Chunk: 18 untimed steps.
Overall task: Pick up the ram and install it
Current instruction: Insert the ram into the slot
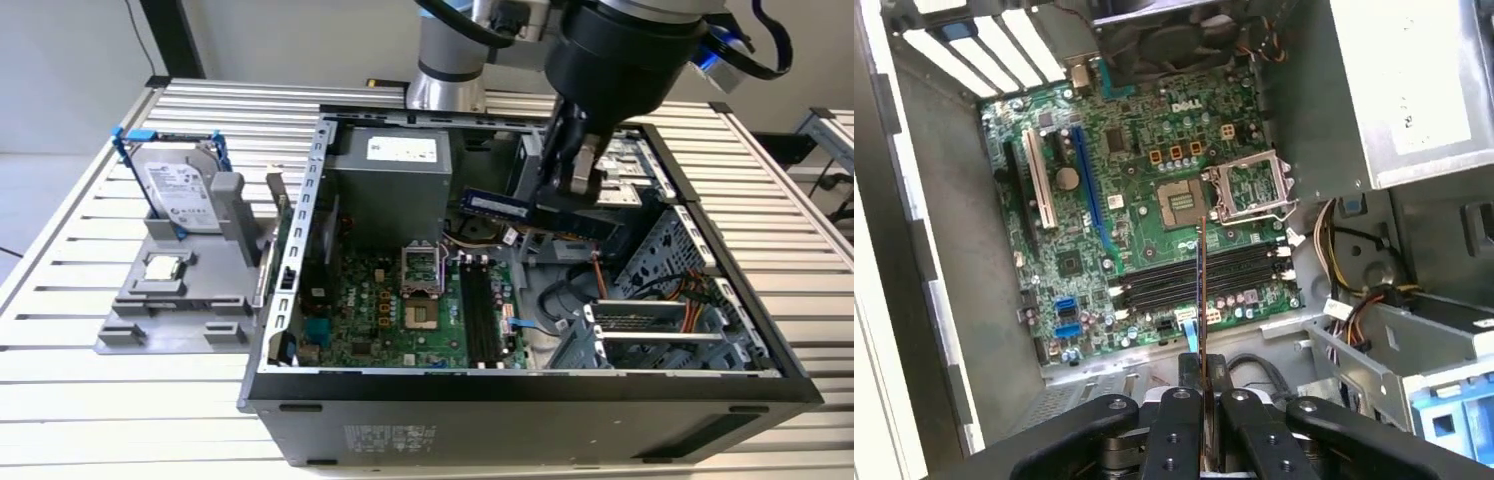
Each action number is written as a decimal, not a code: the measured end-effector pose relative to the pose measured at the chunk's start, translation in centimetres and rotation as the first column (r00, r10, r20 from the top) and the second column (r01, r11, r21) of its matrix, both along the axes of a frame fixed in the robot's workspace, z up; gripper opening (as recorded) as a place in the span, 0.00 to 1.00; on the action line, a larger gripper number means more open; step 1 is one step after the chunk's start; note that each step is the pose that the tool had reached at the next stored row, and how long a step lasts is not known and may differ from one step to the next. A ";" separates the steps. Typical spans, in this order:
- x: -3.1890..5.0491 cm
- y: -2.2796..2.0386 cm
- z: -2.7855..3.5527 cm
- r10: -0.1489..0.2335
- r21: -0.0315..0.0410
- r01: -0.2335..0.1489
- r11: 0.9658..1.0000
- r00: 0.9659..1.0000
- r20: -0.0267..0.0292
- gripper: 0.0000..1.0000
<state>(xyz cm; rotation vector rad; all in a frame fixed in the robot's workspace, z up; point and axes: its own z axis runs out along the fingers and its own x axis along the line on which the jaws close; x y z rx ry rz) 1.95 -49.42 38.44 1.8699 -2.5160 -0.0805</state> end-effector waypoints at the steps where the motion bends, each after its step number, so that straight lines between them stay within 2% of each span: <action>1: 0.00 0.00 0.00 -0.018 0.000 0.018 1.000 1.000 0.000 0.00; 5: 0.00 0.00 0.00 -0.090 0.000 0.090 0.996 0.996 0.000 0.00; 9: 0.00 0.00 0.00 -0.161 0.000 0.161 0.987 0.987 0.000 0.00; 14: 0.00 0.00 0.00 -0.246 0.000 0.246 0.969 0.969 0.000 0.00; 18: 0.00 0.00 0.00 -0.308 0.000 0.308 0.951 0.951 0.000 0.00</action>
